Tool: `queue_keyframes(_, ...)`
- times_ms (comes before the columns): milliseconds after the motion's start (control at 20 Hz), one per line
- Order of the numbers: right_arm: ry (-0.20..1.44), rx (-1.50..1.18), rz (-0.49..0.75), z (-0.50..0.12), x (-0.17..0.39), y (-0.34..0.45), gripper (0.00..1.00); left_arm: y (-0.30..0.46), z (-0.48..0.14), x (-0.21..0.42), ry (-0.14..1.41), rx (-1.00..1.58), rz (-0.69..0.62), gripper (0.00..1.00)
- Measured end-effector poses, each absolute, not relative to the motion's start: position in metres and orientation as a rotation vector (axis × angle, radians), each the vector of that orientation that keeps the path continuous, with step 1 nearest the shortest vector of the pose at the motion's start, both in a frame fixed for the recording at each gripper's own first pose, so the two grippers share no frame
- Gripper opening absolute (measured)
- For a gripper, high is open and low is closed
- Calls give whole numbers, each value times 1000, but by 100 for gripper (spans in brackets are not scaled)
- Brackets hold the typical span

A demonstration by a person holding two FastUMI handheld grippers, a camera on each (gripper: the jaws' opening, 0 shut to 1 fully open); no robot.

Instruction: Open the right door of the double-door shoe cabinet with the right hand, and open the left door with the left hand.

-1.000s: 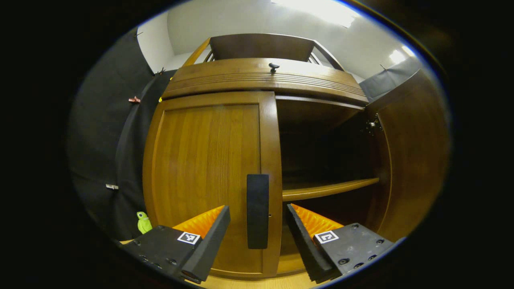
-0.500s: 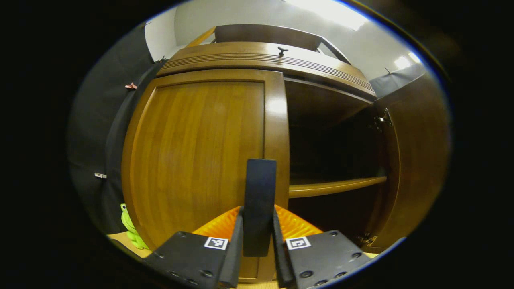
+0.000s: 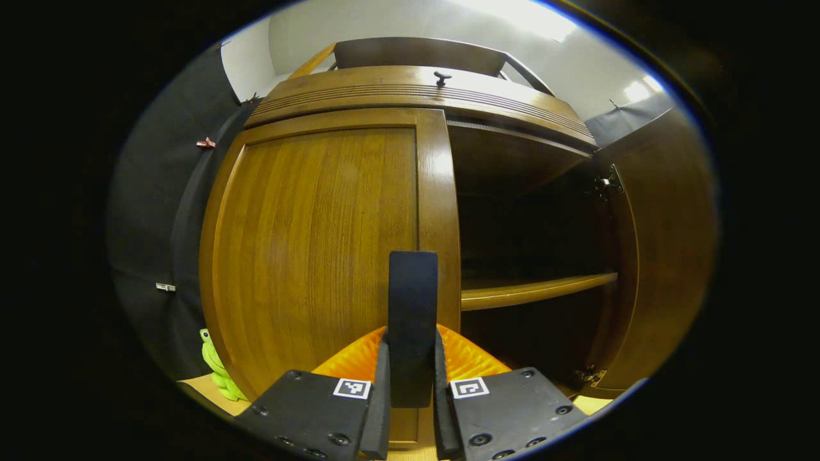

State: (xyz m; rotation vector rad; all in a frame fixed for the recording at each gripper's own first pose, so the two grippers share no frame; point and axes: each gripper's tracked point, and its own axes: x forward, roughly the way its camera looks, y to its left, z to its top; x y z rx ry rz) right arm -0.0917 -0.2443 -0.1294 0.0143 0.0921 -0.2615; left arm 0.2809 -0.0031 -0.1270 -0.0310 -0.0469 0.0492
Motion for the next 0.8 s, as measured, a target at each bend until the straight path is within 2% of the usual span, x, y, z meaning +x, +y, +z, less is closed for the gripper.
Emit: queue_keyframes(800, 99, 1, -201, -121, -96, -200, 98, 6, -120, 207, -15, -37, -50, 30)
